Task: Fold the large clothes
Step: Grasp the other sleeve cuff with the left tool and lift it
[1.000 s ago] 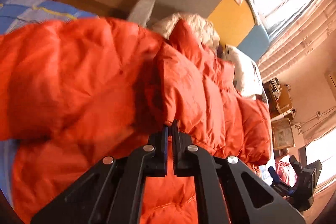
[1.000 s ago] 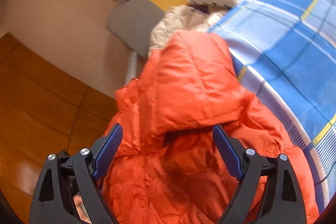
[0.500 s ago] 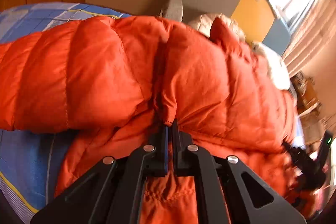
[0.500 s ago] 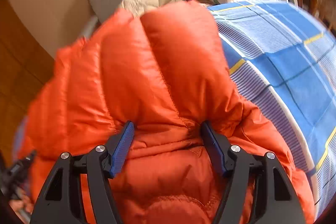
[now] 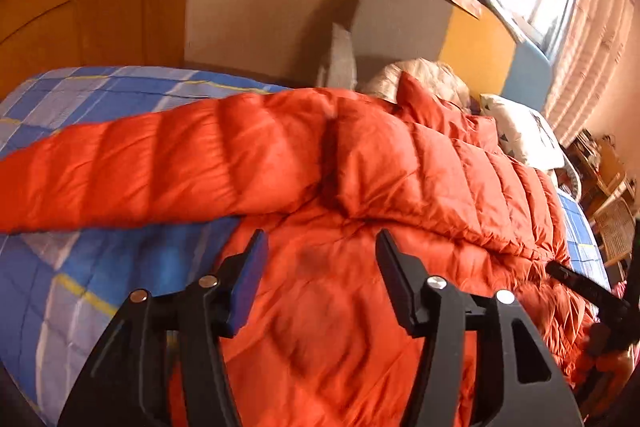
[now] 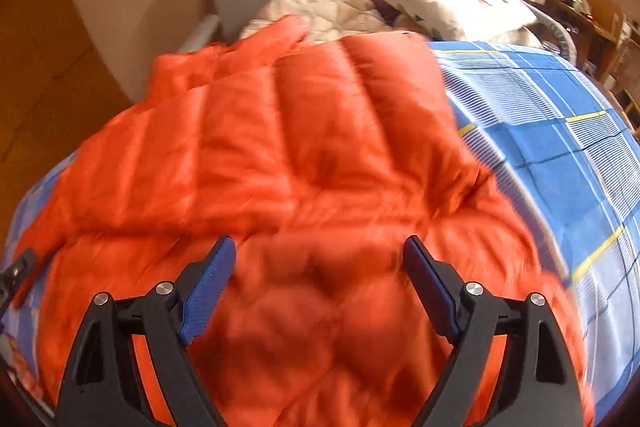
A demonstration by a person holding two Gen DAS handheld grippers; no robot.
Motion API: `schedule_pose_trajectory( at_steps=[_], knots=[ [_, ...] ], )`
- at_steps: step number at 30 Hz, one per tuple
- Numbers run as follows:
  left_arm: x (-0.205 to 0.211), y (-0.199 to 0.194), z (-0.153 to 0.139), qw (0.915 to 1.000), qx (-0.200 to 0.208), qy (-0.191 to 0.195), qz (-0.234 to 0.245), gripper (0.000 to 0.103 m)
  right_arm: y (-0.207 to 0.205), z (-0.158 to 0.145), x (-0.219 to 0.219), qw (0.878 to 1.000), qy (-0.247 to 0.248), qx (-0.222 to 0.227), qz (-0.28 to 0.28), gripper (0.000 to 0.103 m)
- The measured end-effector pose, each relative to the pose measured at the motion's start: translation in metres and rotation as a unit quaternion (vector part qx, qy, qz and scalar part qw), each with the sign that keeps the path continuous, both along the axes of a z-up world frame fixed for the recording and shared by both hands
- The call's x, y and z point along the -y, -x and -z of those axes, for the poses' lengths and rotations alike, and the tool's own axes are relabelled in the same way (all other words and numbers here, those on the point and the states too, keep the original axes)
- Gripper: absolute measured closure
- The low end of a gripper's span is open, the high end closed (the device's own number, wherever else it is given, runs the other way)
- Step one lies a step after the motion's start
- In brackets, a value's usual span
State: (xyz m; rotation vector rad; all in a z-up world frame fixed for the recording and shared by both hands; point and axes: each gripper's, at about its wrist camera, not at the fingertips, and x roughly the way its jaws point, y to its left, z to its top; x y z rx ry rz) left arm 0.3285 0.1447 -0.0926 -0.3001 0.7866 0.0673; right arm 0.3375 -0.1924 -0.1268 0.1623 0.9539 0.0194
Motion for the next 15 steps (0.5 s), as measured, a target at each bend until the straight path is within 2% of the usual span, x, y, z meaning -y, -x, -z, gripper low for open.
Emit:
schedule_pose_trajectory(
  at_steps=[1, 3, 8, 12, 15],
  knots=[
    [-0.004, 0.008, -0.001, 1.0, 0.003, 0.004, -0.003, 0.045, 0.009, -0.001, -0.006, 1.0, 0.004, -0.001, -0.014, 0.017],
    [-0.017, 0.021, -0.001, 0.9998, 0.002, 0.006, -0.016, 0.037, 0.025, -0.005, -0.016, 0.999, 0.01, 0.004, -0.032, 0.017],
    [-0.077, 0.057, 0.016, 0.9958, -0.012, 0.056, -0.072, 0.034, 0.055, -0.006, -0.04, 0.998, 0.024, 0.004, -0.057, 0.017],
    [-0.139, 0.079, 0.033, 0.9846, -0.02, 0.096, -0.145, 0.031, 0.068, 0.002, -0.051, 0.998, 0.028, -0.006, -0.061, 0.017],
    [-0.187, 0.093, 0.04, 0.9718, -0.018, 0.12, -0.202, 0.031, 0.077, 0.006, -0.056, 0.997, 0.036, -0.003, -0.063, 0.017]
  ],
)
